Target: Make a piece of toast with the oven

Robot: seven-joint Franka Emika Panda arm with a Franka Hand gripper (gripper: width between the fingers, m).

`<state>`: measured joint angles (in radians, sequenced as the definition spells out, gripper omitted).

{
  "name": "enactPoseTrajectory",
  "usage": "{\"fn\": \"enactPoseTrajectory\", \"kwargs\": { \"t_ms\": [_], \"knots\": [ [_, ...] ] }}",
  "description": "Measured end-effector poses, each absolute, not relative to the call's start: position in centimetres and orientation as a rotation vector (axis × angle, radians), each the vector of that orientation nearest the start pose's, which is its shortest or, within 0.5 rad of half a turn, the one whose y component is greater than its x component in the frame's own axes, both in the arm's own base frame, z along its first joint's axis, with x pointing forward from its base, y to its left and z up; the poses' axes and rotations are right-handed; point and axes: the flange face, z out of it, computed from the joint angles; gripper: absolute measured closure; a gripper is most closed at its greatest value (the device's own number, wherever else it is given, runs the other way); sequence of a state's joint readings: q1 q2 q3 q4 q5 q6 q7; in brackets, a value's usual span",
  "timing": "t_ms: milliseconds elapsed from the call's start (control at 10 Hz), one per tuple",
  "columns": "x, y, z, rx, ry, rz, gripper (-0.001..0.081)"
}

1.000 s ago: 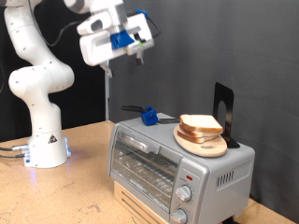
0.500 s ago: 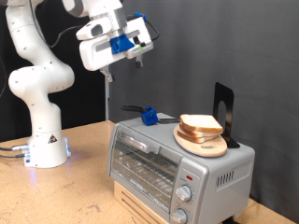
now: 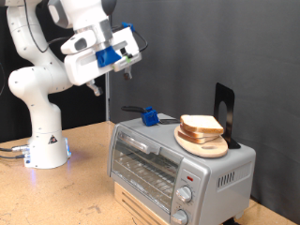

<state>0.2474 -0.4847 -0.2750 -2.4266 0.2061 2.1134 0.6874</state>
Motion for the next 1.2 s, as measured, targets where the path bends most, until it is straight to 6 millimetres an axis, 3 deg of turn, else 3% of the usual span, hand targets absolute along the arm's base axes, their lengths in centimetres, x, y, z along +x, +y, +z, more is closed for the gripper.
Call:
{"fn": "enactPoseTrajectory", "kwargs": {
  "t_ms": [200,700,1200],
  "knots": [
    [42.1,-1.9,47.5,-2.605,1.083,-0.077,0.0124],
    [41.8,-1.8,46.2,-2.592,1.068,-0.066,0.0124],
    [42.0,-0.1,40.6,-2.633,1.102,-0.123,0.0124]
  ]
}}
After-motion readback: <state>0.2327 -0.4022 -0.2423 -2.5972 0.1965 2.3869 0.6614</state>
